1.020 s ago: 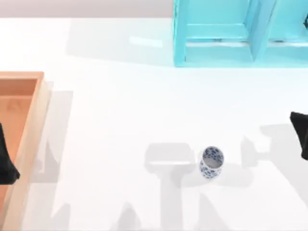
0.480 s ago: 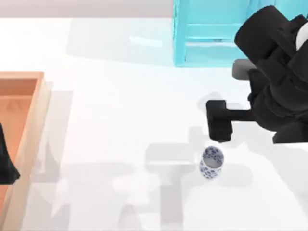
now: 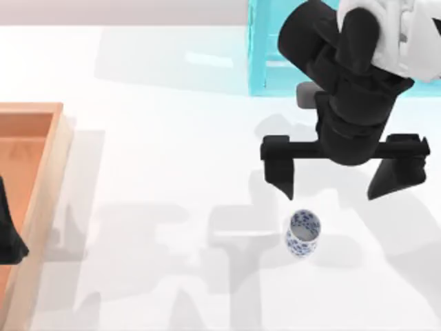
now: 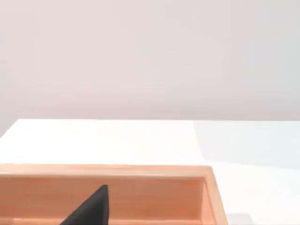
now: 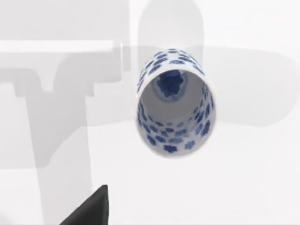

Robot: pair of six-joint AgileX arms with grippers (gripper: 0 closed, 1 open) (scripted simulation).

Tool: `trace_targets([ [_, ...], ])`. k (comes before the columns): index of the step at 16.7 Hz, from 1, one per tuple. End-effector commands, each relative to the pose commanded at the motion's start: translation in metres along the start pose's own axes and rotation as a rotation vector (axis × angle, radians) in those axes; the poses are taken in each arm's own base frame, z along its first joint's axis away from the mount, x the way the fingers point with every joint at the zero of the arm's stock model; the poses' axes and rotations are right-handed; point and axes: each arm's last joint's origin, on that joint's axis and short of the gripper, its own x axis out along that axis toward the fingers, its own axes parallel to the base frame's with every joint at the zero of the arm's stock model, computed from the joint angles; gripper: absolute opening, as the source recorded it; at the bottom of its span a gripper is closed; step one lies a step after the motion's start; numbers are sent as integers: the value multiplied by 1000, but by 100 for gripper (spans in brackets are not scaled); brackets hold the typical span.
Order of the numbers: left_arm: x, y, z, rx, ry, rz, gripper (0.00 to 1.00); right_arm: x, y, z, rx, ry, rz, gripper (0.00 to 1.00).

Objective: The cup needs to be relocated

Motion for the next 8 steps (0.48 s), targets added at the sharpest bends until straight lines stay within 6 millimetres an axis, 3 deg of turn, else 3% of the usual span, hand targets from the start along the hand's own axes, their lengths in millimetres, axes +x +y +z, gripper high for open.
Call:
trace_targets([
  [5, 0, 0, 0, 0, 0, 0, 100, 1, 0, 0, 0, -1, 1, 100],
  [8, 0, 0, 0, 0, 0, 0, 100, 22, 1, 1, 0, 6, -4, 100],
])
